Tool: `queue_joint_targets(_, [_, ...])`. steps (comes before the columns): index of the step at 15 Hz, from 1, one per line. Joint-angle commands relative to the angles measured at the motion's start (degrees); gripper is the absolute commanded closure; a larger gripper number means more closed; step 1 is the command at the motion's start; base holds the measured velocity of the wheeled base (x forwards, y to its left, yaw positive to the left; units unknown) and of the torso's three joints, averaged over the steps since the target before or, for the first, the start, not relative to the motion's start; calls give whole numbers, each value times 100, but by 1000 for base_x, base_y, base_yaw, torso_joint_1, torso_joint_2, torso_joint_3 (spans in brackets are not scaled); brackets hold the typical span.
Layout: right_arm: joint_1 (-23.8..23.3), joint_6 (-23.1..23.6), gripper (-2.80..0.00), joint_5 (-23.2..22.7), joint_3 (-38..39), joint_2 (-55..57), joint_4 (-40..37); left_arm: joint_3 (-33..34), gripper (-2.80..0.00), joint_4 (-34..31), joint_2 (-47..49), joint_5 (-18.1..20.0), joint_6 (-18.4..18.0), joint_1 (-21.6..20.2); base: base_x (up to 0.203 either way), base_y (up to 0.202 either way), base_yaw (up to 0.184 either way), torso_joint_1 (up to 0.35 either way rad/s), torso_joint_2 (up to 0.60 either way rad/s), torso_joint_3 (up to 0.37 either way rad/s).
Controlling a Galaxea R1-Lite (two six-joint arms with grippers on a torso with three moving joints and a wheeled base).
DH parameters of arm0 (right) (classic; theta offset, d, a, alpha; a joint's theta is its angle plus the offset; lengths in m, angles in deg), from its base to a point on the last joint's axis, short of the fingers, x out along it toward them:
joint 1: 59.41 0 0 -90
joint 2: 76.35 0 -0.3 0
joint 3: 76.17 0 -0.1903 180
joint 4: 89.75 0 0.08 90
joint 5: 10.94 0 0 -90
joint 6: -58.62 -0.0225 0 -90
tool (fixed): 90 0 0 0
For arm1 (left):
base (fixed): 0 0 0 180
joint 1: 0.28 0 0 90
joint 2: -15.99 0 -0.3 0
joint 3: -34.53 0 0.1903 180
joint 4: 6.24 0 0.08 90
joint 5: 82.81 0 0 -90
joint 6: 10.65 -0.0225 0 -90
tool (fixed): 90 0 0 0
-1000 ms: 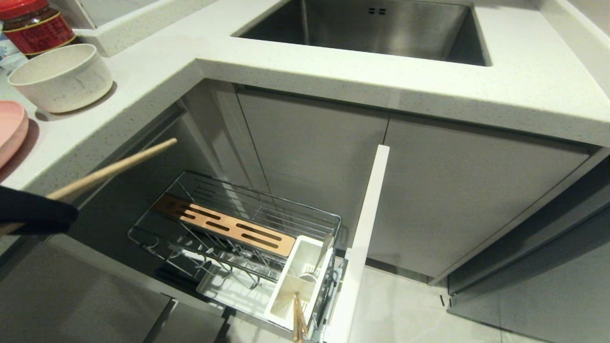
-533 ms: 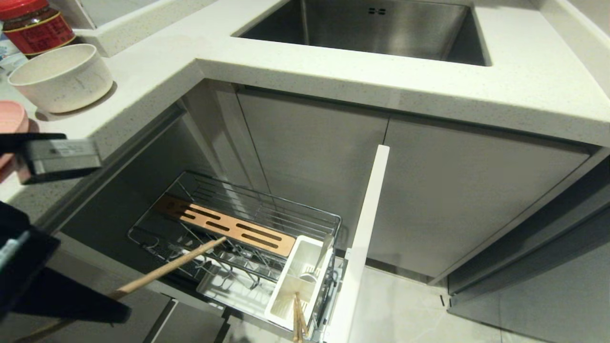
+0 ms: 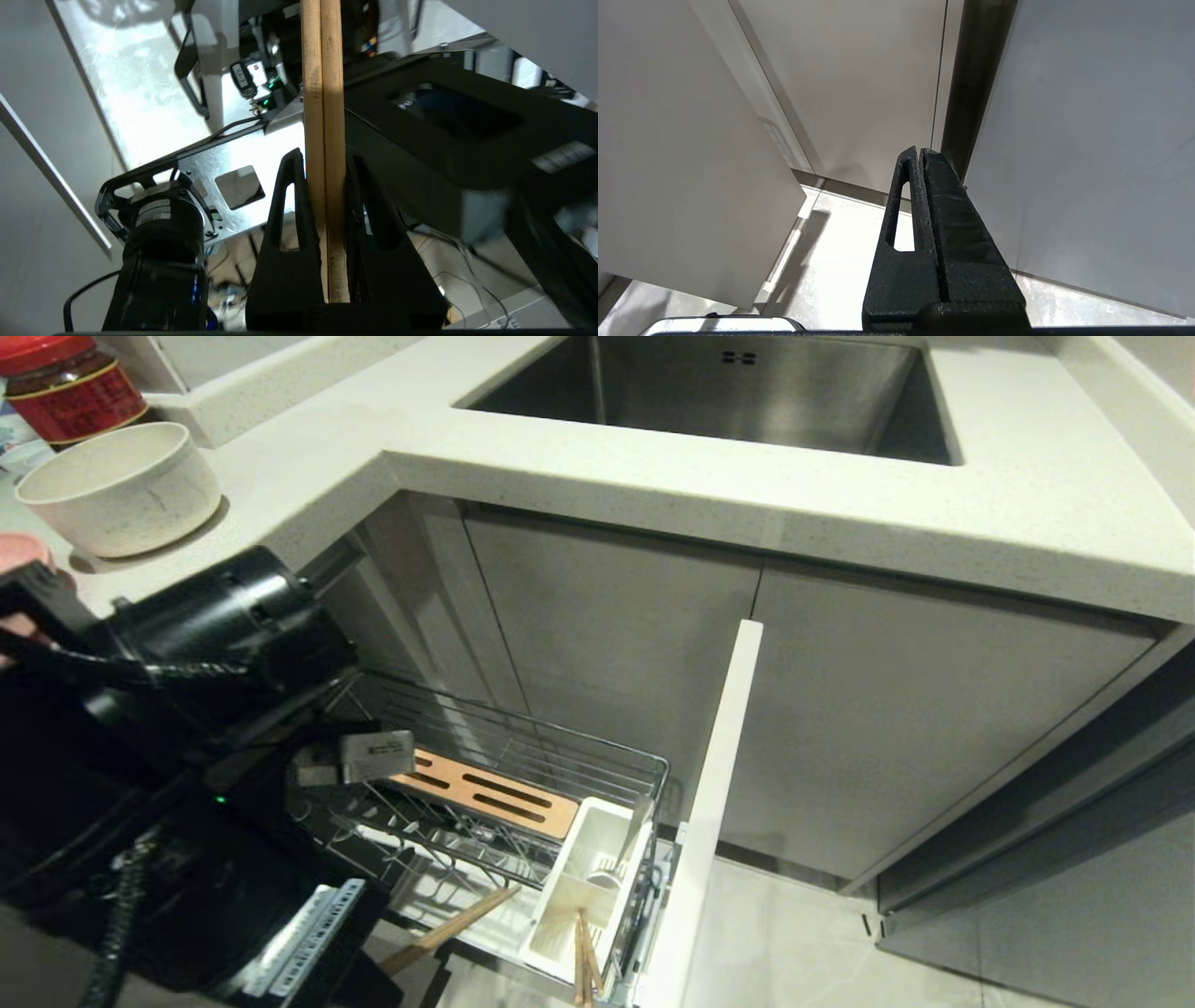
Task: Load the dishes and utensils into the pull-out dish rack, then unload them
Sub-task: Pick up the chopsticks and place it in the cupboard
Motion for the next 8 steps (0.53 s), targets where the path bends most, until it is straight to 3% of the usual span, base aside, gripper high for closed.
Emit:
queue_joint_targets(1, [1,0,0,1,152,5,5,138,0,59,429,1,18,105,0,0,0,0,0,0])
queue_joint_targets(6, [1,0,0,0,153,5,5,272,0,428,974,-8,4,141,0,0,0,0,0,0])
queue_joint_targets(8, [1,0,0,-3,153,5,5,273,0,480,1154,-16,-353,136,0,0,0,0,0,0])
